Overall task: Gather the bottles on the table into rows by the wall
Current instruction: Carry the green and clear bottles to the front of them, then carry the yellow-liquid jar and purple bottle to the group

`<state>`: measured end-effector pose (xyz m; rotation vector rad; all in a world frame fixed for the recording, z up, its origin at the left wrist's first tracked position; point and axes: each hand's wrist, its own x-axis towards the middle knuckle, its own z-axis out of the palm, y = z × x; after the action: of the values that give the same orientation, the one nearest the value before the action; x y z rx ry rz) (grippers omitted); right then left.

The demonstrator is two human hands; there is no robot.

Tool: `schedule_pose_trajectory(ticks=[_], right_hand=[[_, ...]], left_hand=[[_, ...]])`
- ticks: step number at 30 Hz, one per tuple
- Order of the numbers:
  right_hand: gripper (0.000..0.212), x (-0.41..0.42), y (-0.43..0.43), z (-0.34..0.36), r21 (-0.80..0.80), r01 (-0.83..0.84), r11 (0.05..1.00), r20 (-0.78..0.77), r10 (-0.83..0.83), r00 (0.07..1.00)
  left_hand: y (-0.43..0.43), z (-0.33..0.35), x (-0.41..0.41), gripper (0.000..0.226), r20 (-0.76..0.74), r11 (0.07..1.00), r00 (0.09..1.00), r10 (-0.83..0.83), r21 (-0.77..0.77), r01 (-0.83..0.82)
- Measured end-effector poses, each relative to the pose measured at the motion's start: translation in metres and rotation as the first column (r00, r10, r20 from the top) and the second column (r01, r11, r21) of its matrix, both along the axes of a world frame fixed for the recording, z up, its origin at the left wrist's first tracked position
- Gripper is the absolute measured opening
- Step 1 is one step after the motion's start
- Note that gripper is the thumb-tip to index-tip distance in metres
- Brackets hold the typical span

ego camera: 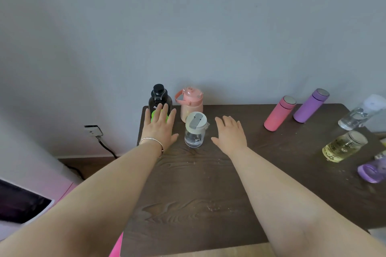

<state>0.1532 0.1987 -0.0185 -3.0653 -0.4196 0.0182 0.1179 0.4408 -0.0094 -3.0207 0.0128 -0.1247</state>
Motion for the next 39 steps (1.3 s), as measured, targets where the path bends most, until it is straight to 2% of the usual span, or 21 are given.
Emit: schedule_pose_trajectory(ticks=[9,14,21,29,39], right_hand=[[0.073,-0.013,-0.101,0.015,0.044,0.043,0.998,0.042,-0.044,0.998],[0.072,-0.019,-0.192,0.017,0.076,0.062,0.995,0.049,-0.066,0.997],[0.073,-0.028,-0.322,0.018,0.078,0.112,0.991,0.048,-0.116,0.992],[0.071,-0.040,-0.442,0.022,0.064,0.239,0.969,0.068,-0.243,0.968],[0.076,-0.047,-0.547,0.028,0.067,0.434,0.898,0.100,-0.439,0.893]], left_hand=[[-0.098,0.017,-0.007,0.080,0.015,0.999,1.000,0.004,-0.038,-0.004],[-0.188,0.016,-0.014,0.084,-0.024,1.000,1.000,0.020,0.004,-0.020],[-0.323,0.014,-0.011,0.084,-0.048,0.999,0.998,-0.029,-0.020,0.028],[-0.434,0.026,0.002,0.081,-0.044,0.990,0.989,-0.142,-0.030,0.141],[-0.538,0.029,0.042,0.083,-0.044,0.938,0.938,-0.342,-0.079,0.338]])
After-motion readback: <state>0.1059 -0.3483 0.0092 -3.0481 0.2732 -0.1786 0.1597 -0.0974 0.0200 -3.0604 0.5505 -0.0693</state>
